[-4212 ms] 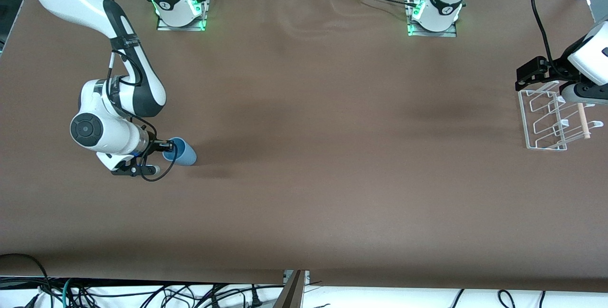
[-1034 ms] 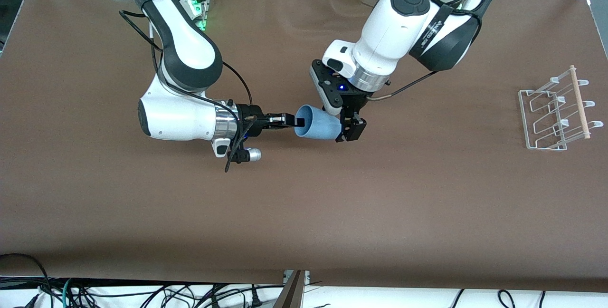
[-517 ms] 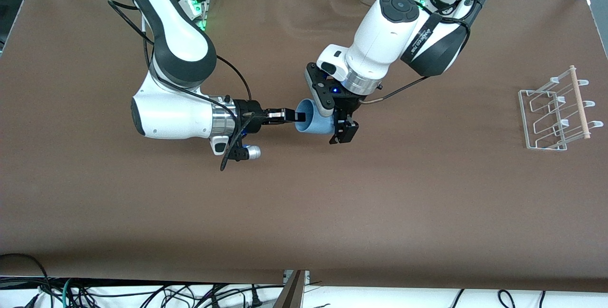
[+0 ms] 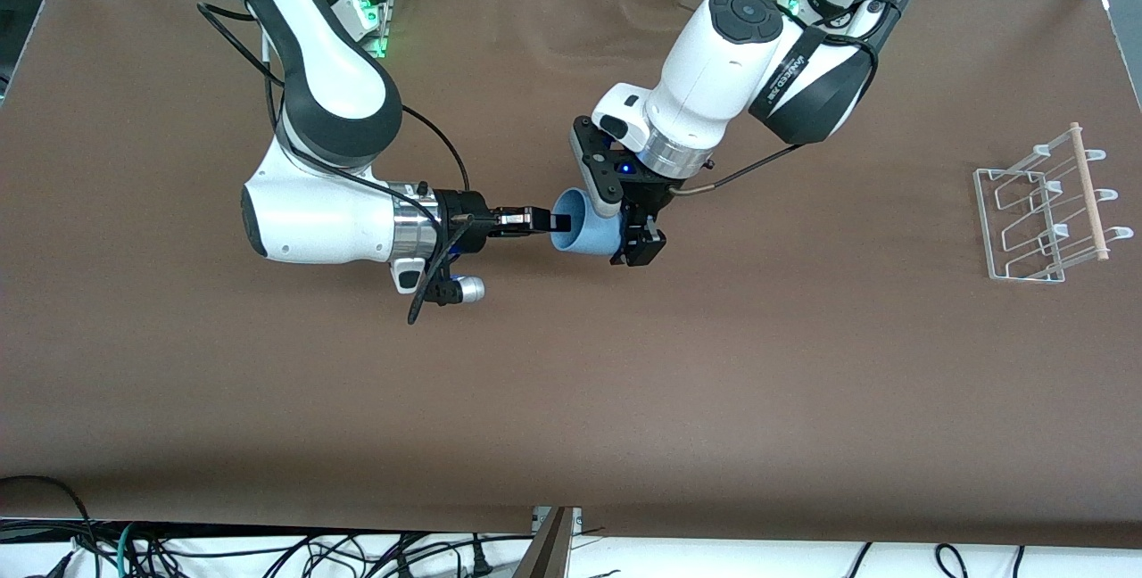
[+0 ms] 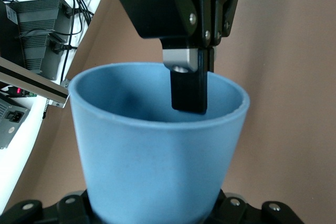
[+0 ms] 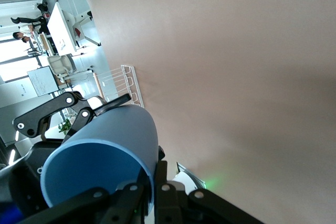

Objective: Transfer cup to left arm and place on rack
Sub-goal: 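Grasp the cup body with the left gripper, then carry the cup with the left gripper while the right gripper releases, withdraws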

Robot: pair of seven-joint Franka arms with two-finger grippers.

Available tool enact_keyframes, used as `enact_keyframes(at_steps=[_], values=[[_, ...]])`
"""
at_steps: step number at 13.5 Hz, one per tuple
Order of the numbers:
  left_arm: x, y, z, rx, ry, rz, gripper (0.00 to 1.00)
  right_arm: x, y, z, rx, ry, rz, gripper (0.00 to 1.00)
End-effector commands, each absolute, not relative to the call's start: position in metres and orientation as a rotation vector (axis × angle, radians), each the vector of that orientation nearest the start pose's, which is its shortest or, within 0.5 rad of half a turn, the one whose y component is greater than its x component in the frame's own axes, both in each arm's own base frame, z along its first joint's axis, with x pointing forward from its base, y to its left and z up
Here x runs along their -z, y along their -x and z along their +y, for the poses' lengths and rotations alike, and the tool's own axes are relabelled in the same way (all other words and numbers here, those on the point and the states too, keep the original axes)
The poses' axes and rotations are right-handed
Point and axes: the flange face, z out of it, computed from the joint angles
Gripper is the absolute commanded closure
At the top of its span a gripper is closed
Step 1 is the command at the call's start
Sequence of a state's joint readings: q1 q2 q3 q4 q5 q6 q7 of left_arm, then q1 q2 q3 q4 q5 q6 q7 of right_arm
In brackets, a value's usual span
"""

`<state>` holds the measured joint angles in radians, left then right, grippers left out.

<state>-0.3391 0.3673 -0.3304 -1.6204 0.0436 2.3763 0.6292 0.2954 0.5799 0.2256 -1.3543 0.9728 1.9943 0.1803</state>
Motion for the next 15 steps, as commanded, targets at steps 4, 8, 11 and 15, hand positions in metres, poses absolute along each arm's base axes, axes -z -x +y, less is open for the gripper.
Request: enact_keyframes(at_steps=[4, 8, 11, 15], values=[[-0.49, -0.568, -0.371, 0.52, 2.508, 1.866, 1.0, -0.447, -0.637, 0.353, -0.369, 2.105, 0.076, 0.0], [-0.512, -0.555, -0.319, 0.186, 2.556, 1.802, 1.0, -0.466, -0.662, 0.299, -0.293, 2.188, 0.066, 0.0], [-0.523, -0.546, -0.249, -0.13, 2.475, 1.76, 1.0, -0.465, -0.671, 0.258, -0.286, 2.282, 0.06, 0.0], [-0.495, -0.543, -0.122, -0.629, 2.586, 1.431, 1.0, -0.45, -0.675, 0.172, -0.3, 2.602, -0.077, 0.0]])
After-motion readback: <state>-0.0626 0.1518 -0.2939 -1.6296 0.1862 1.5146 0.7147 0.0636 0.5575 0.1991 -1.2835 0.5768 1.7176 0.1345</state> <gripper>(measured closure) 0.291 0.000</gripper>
